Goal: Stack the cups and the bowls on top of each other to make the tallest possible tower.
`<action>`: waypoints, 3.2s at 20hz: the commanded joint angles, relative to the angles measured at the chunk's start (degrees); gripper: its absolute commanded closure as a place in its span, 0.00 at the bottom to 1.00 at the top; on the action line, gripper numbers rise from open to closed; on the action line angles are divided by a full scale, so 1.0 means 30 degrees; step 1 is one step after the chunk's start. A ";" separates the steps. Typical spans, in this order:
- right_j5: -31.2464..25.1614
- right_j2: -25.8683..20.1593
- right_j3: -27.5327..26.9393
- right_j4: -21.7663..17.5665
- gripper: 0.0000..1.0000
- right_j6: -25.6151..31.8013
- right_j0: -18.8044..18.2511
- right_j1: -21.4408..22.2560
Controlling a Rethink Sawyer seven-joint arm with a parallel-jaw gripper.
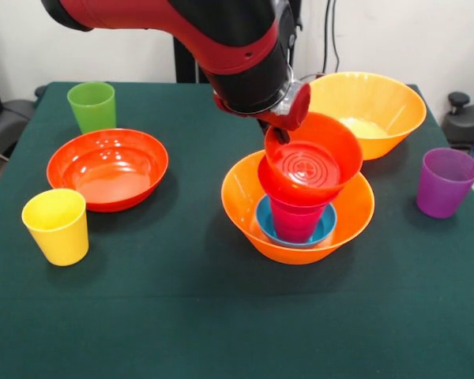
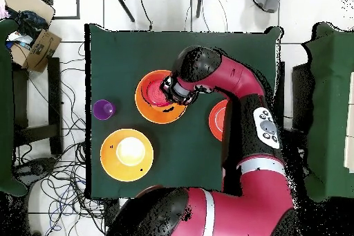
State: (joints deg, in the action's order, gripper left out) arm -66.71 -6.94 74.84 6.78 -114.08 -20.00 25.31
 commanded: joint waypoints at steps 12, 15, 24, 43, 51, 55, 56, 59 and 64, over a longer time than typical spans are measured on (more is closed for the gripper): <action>0.5021 -0.0957 0.5007 -0.0459 1.00 -0.0367 -0.0089 0.1205; 0.5361 -0.0999 0.5136 -0.0515 1.00 -0.0293 -0.0157 0.1196; 0.4567 -0.1016 0.3179 -0.0524 1.00 -0.0333 -0.0196 0.0484; 0.3335 -0.0732 0.1165 -0.0747 1.00 -0.0573 -0.0018 -0.0121; 0.1535 -0.0653 -0.1820 -0.1035 1.00 -0.0313 -0.0078 -0.1451; 0.1763 -0.0656 -0.1750 -0.1003 1.00 -0.0157 -0.0151 -0.1549; 0.1748 -0.0653 -0.1801 -0.1011 1.00 -0.0108 -0.0174 -0.1604; 0.1946 -0.0691 -0.1390 -0.0996 1.00 0.0089 -0.0249 -0.1448; 0.2373 -0.0851 -0.0817 -0.0958 1.00 0.0375 -0.0401 -0.1298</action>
State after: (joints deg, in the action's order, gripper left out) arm -57.80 -6.98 72.45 6.55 -114.08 -20.70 23.83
